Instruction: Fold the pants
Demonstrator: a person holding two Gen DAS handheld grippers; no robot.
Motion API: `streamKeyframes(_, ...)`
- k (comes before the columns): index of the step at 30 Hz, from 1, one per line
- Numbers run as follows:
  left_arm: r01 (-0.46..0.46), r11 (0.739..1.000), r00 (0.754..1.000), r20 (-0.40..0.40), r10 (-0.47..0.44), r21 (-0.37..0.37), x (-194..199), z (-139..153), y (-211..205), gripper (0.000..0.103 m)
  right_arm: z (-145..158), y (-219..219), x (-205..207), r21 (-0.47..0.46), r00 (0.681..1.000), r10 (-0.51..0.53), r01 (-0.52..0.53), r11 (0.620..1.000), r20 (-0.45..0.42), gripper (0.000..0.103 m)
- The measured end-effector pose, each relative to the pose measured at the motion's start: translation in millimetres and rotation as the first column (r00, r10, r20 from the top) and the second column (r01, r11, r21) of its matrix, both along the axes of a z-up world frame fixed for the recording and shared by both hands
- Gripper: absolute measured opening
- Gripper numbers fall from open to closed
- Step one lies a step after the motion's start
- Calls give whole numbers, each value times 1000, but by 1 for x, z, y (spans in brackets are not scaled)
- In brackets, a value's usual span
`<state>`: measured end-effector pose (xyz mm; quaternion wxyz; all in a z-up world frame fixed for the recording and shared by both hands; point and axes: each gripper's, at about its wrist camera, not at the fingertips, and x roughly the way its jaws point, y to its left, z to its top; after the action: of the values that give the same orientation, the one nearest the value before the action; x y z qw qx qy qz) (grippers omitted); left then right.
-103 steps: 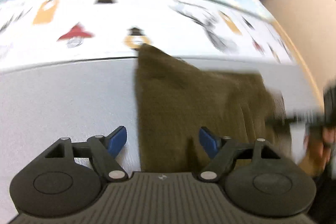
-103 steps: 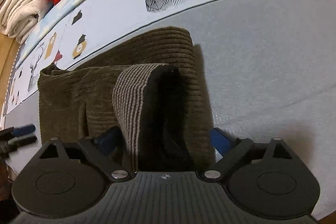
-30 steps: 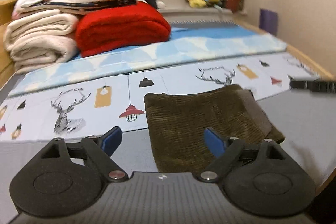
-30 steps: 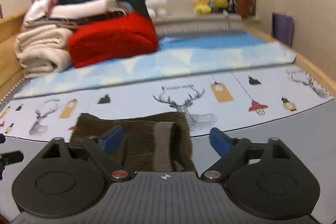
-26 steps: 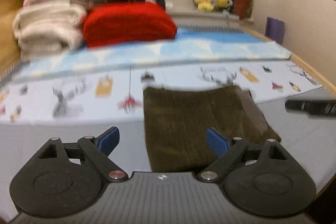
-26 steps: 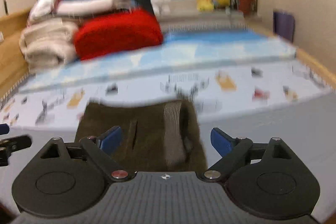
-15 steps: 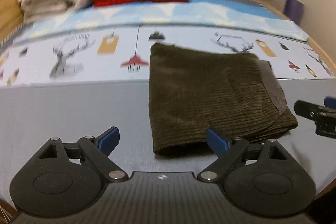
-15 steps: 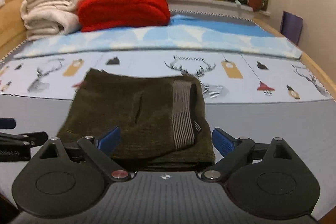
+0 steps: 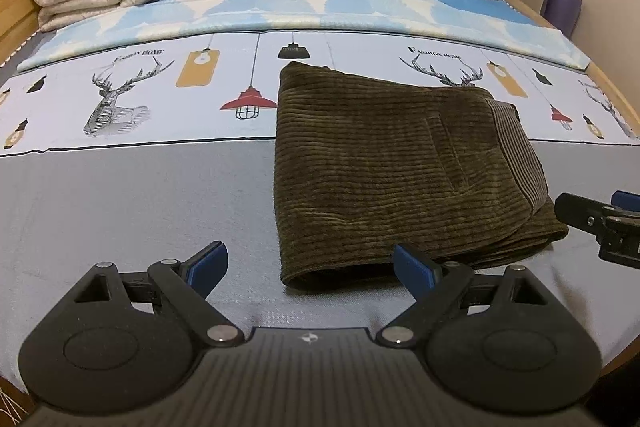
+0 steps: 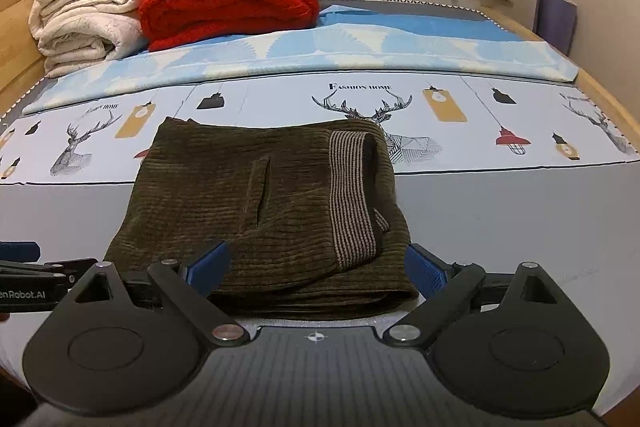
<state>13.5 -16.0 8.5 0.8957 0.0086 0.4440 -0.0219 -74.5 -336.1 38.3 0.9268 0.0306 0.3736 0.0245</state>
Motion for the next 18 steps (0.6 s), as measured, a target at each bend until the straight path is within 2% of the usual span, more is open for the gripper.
streamKeyframes(18, 6, 1000, 1000, -10, -6, 1, 1, -2, -2, 93, -1, 1, 3, -6, 1000, 3, -3, 1000, -10, 94)
